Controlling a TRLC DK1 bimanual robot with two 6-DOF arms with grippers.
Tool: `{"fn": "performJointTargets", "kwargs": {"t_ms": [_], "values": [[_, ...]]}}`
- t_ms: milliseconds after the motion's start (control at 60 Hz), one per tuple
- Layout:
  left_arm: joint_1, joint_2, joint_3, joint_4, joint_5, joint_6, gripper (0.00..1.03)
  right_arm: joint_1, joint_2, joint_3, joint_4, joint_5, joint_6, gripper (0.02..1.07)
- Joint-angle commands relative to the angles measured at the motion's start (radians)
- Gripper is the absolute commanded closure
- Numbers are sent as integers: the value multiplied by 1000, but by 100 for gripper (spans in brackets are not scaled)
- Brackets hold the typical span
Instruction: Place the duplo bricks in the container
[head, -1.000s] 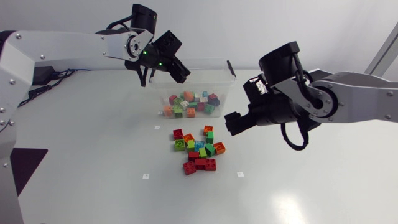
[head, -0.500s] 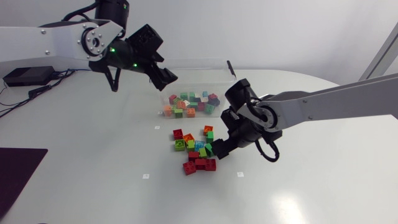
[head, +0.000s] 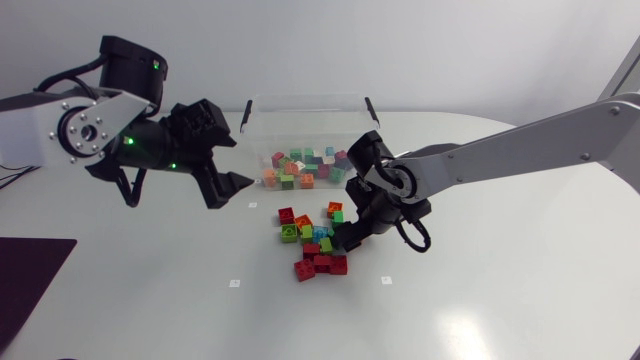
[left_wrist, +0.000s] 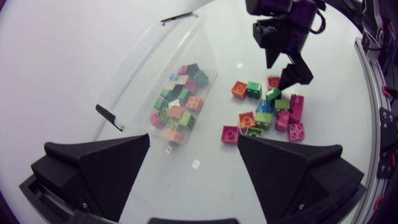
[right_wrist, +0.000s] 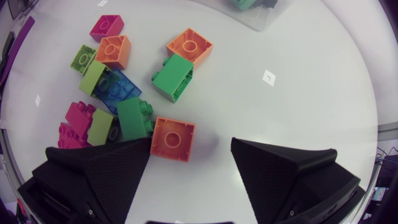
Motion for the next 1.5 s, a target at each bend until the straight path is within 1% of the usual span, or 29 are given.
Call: {"fn": "performJointTargets", "kwargs": {"t_ms": [0, 50, 117, 250, 267, 283, 350, 483, 717, 817, 933, 1117, 1250, 1317, 1333, 1400, 1483], "values": [[-9, -21, -73, -5, 1, 53, 5, 13, 34, 26, -12, 13, 19, 23], [-12, -21, -95, -2, 2, 63, 5, 14, 47, 36, -12, 13, 19, 29], [-13, -20, -124, 4, 2, 84, 5, 17, 62, 49, -20, 18, 19, 34], [-13, 8, -167, 38, 4, 105, 5, 28, 79, 69, -26, 30, 22, 50], [-13, 11, -170, 40, 4, 105, 5, 29, 82, 71, -27, 32, 23, 53], [-16, 25, -177, 50, 4, 107, 5, 29, 83, 72, -27, 35, 25, 59], [-29, 55, -191, 73, 5, 109, 6, 29, 87, 72, -27, 39, 26, 66], [-62, 124, -199, 107, 5, 112, 6, 28, 60, 48, -35, 43, 23, 66], [-125, 258, -190, 146, 31, 147, 6, -6, -70, -13, -39, 43, 9, 66], [-128, 307, -165, 161, 59, 150, 6, -21, -118, -20, -50, 43, 0, 66], [-128, 364, -122, 162, 67, 156, 6, -32, -164, -13, -62, 41, -4, 66], [-122, 473, -15, 159, 99, 158, 6, -49, -222, 13, -82, 35, -7, 66], [-110, 515, 54, 112, 137, 164, 7, -56, -237, 28, -93, 32, -11, 66], [-102, 540, 94, 64, 153, 187, 8, -59, -245, 40, -105, 29, -11, 66], [-101, 548, 106, 50, 165, 190, 10, -59, -246, 43, -105, 27, -12, 66], [-95, 560, 126, 18, 176, 208, 11, -64, -254, 57, -108, 21, -12, 66], [-95, 568, 137, -14, 182, 231, 19, -67, -256, 95, -121, 18, -14, 66]]}}
